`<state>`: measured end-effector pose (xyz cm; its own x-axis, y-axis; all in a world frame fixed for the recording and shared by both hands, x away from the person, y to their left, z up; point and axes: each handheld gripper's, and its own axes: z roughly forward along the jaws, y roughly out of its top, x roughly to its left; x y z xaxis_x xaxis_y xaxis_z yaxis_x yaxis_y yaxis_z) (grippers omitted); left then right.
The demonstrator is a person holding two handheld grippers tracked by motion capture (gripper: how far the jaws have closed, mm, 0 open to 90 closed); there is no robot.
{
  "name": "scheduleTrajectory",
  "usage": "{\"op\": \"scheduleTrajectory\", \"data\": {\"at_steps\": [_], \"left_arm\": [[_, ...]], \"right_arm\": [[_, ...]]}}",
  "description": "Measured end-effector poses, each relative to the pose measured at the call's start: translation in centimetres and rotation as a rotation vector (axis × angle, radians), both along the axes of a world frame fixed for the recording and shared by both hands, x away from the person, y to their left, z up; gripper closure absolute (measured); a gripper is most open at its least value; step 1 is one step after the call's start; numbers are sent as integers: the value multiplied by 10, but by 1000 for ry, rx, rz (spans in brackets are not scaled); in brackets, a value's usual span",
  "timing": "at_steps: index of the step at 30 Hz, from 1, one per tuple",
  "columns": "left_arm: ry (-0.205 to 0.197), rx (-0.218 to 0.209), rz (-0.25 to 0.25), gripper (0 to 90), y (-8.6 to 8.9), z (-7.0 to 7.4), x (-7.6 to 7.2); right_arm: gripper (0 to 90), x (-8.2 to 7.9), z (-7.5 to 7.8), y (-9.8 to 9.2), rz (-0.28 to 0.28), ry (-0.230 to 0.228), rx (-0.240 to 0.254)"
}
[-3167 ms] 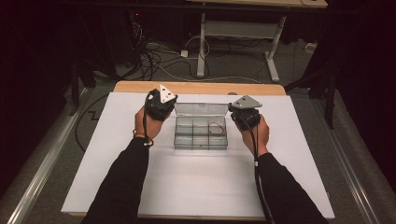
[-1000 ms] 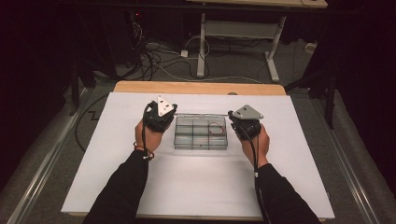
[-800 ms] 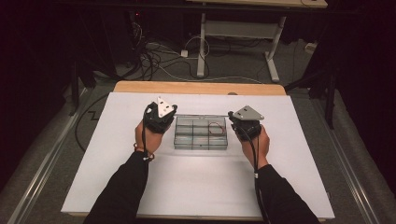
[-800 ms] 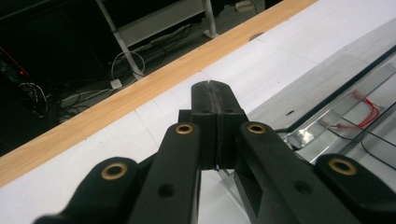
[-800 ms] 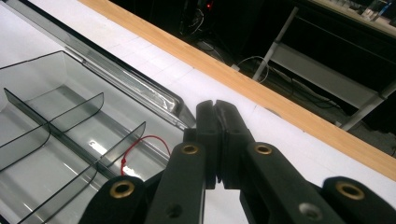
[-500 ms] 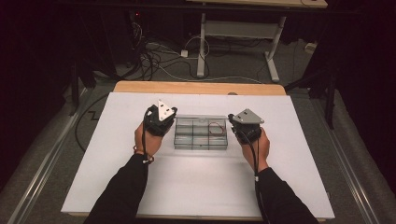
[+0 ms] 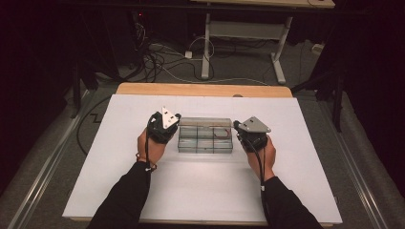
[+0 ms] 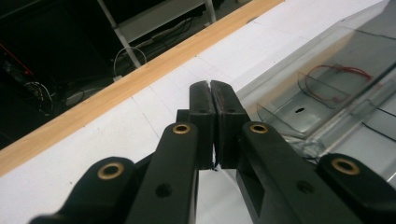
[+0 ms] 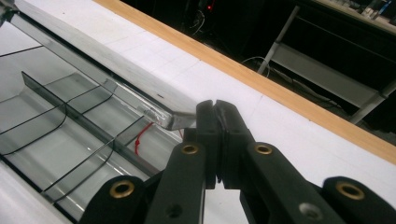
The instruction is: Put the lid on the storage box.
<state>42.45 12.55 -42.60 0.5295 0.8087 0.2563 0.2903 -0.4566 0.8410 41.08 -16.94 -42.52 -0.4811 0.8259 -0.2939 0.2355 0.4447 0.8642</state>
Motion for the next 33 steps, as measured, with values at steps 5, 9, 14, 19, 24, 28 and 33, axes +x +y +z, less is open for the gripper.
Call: {"op": "scheduleTrajectory", "data": {"at_steps": [5,9,14,19,24,28,33], "left_arm": [[-4,-1,-12,844,-1,-4,-4],[-7,18,-27,843,-6,-9,-6],[1,24,-48,842,-11,-15,-7],[14,18,-50,843,-9,-18,-7],[18,9,-69,842,-8,-21,-11],[16,23,-90,843,-9,-23,-16],[-2,32,-121,843,-10,-27,-27]], "right_arm": [[887,-3,-6,0,1,7,-2],[887,-5,-13,-2,4,24,10],[887,-7,-21,-3,10,44,12],[887,-8,-26,-3,24,61,19],[885,-13,-29,-3,54,67,29],[885,-18,-30,-3,72,64,33],[885,-24,-32,-2,102,65,39]]}}
